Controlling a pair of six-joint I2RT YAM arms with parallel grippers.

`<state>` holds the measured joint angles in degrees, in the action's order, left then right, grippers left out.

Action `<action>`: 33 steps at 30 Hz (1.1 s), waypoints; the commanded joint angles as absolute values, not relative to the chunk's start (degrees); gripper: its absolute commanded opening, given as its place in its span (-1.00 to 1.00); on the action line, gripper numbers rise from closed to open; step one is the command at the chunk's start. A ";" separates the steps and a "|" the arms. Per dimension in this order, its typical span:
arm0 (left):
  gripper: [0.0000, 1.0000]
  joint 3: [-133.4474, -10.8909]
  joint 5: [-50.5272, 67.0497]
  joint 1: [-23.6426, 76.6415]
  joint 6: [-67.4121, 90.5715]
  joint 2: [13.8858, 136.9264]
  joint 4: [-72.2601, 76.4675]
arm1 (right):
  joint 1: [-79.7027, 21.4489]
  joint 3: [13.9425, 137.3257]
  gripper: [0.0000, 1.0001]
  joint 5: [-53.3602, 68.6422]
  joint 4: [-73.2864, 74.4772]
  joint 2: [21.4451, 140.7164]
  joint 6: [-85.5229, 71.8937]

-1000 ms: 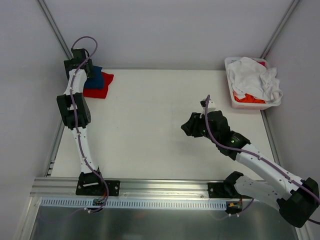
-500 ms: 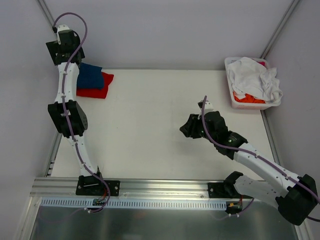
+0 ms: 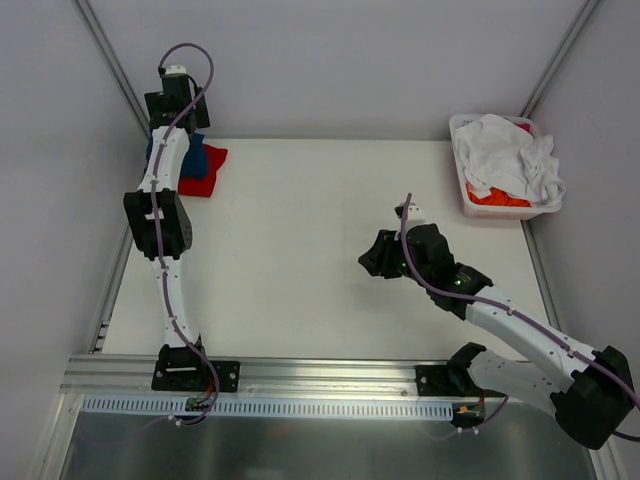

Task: Fold and stack the t-shirts
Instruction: Neatly place the folded tshirt to the corner

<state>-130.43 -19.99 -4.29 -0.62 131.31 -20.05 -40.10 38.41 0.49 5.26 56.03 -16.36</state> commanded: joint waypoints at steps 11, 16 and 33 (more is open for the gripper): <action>0.98 -131.58 -18.72 -10.28 5.27 137.72 -20.83 | -39.64 38.14 -0.14 2.02 2.20 57.13 -17.49; 0.98 -131.31 -14.26 -13.53 9.93 139.83 -24.60 | -39.73 38.50 -0.14 2.37 1.93 57.22 -18.54; 0.98 -128.50 3.07 -16.52 21.35 142.47 -32.08 | -39.73 38.32 -0.14 2.37 2.20 53.44 -20.74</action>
<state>-130.10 -3.88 -15.88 16.84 141.91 -27.51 -39.99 37.87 1.83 4.51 55.61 -19.38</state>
